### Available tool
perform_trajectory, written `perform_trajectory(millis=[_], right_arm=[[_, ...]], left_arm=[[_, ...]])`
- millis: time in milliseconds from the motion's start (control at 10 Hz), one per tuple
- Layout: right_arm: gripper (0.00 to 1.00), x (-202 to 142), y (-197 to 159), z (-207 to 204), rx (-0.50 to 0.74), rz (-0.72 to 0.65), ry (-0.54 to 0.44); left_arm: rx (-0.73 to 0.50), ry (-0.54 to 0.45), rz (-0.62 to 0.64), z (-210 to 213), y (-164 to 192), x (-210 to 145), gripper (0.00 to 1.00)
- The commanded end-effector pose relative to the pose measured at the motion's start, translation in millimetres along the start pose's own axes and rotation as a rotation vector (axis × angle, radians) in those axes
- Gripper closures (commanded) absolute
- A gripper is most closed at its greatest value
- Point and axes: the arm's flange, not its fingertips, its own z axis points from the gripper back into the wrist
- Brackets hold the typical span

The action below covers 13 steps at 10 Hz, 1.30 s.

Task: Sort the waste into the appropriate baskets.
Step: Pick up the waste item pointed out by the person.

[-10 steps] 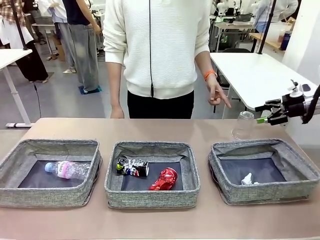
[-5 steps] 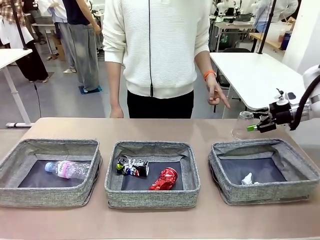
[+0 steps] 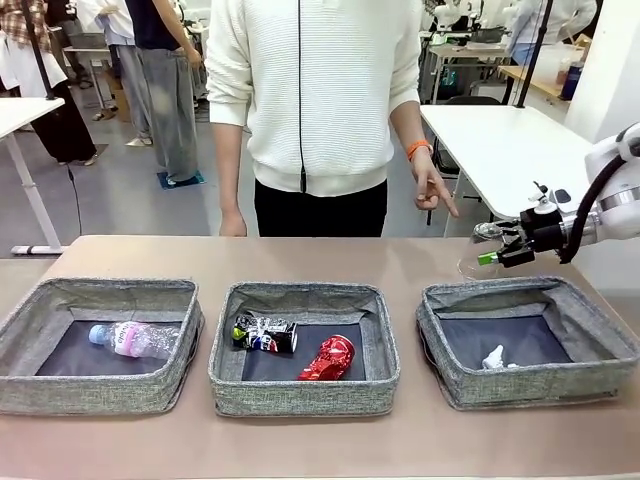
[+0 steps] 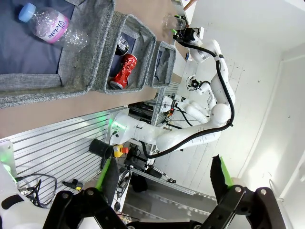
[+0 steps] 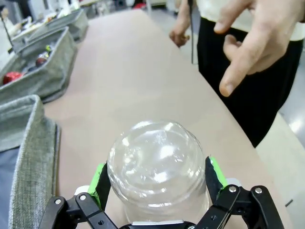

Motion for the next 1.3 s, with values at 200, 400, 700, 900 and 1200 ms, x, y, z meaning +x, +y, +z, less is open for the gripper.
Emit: perform_trajectory(millis=[200, 400, 700, 900, 1200], right_arm=[[0.93, 4.9, -2.6, 12.8, -0.016, -0.058, -0.080], [1.00, -1.9, -3.9, 13.2, -0.014, -0.093, -0.064], [1.00, -6.4, -6.5, 12.0, -0.007, -0.140, -0.055], [1.00, 2.4, -6.9, 23.1, -0.066, -0.149, -0.049], [1.00, 72.2, 12.8, 67.1, -0.180, -0.297, -0.037]], left_arm=[[-0.014, -0.004, -0.013, 1.2, -2.3, -0.7, 0.00], [-0.014, -0.004, -0.013, 1.2, -2.3, -0.7, 0.00], [-0.014, -0.004, -0.013, 1.2, -2.3, -0.7, 0.00], [-0.014, -0.004, -0.013, 1.2, -2.3, -0.7, 0.00], [-0.014, -0.004, -0.013, 1.2, -2.3, -0.7, 0.00]])
